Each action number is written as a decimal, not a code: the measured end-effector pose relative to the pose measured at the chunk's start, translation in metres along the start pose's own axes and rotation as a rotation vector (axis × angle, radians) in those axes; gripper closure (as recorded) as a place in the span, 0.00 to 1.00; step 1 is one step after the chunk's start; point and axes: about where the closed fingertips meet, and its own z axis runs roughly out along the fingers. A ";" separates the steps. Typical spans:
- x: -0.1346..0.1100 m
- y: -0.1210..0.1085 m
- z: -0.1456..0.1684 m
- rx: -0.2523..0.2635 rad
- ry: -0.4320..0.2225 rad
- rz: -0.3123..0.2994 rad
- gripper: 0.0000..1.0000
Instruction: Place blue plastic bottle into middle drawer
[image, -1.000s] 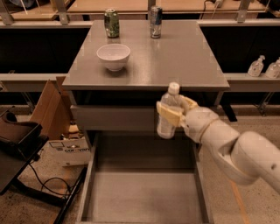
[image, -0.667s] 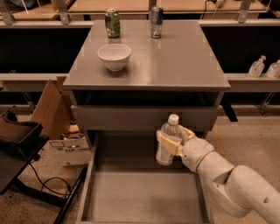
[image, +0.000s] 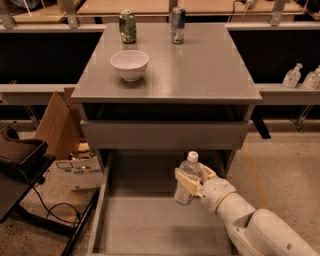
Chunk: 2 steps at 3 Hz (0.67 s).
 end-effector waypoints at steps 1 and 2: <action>0.018 0.004 0.024 -0.081 -0.044 -0.075 1.00; 0.041 0.008 0.061 -0.174 -0.091 -0.166 1.00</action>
Offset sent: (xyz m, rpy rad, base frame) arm 0.0716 0.0746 -0.0839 -0.0995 -0.3083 0.2967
